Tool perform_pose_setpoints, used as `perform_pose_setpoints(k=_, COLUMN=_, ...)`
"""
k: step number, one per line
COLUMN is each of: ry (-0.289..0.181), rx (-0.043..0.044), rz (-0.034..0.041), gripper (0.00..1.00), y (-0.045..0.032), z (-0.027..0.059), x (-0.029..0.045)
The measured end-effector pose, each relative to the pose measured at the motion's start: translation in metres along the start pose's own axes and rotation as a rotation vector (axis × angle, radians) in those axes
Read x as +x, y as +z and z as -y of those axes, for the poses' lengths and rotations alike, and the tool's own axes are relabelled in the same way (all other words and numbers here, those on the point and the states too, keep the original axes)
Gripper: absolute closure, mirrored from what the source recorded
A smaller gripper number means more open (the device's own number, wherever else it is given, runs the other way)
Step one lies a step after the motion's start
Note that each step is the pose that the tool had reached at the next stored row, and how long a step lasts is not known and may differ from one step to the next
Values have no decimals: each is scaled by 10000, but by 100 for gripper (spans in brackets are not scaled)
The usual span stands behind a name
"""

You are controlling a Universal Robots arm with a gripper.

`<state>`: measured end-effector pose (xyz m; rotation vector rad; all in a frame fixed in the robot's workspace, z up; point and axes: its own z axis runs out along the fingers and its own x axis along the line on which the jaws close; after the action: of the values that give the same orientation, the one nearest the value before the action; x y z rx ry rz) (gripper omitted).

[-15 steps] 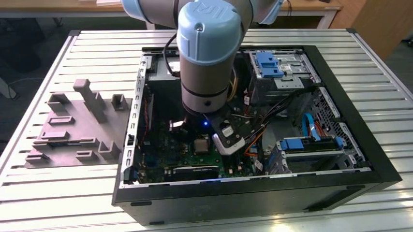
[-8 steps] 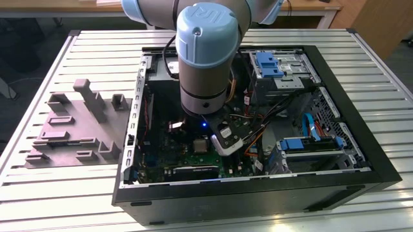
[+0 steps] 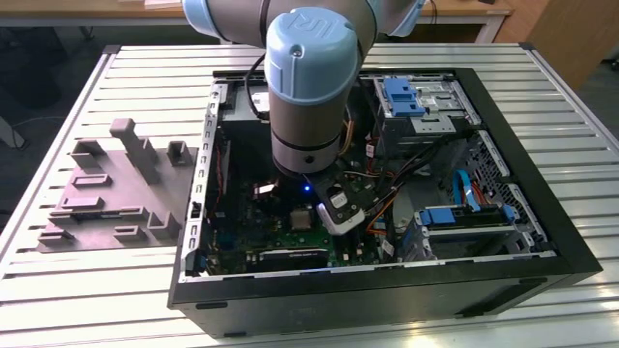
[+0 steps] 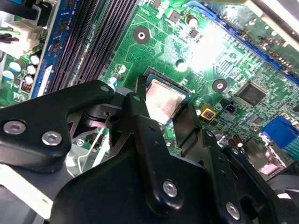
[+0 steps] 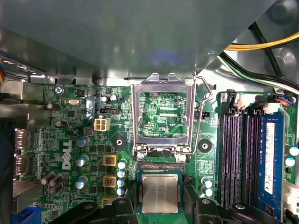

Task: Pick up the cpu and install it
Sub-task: 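Place the cpu into insertion slot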

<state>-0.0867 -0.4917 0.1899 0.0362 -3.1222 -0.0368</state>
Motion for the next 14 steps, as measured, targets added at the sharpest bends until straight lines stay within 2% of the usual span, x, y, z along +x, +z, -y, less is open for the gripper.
perform_pose_setpoints(k=14, ry=-1, rx=0, rz=0, gripper=53, y=10, z=0, x=-1)
